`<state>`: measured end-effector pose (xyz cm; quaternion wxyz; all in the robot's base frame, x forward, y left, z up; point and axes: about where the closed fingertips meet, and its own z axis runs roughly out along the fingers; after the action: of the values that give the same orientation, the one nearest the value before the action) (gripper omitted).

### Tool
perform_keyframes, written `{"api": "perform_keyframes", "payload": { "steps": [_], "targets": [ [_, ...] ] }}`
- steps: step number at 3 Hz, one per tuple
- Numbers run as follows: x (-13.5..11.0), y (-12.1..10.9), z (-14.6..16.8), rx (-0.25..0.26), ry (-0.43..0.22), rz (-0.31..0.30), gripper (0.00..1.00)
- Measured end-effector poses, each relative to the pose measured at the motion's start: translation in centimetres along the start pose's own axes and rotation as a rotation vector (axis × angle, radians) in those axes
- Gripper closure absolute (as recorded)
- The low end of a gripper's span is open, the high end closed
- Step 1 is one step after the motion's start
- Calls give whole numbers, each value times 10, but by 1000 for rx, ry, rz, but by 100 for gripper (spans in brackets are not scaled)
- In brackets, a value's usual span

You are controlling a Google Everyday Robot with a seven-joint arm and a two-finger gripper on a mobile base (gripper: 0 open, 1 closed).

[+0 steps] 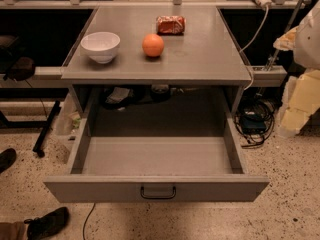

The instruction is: Place orange into top drawer

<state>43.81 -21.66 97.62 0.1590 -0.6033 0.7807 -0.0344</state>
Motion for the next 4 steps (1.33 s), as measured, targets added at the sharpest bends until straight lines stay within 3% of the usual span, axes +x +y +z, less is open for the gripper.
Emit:
{"api": "perform_keyframes", "payload": {
  "steps": [2, 3, 4],
  "targets": [
    [-6, -7, 1, 16, -25, 13, 0],
    [-37, -30, 19, 29, -111, 47, 0],
    [-84, -60, 51, 33, -218, 108, 0]
  ]
}}
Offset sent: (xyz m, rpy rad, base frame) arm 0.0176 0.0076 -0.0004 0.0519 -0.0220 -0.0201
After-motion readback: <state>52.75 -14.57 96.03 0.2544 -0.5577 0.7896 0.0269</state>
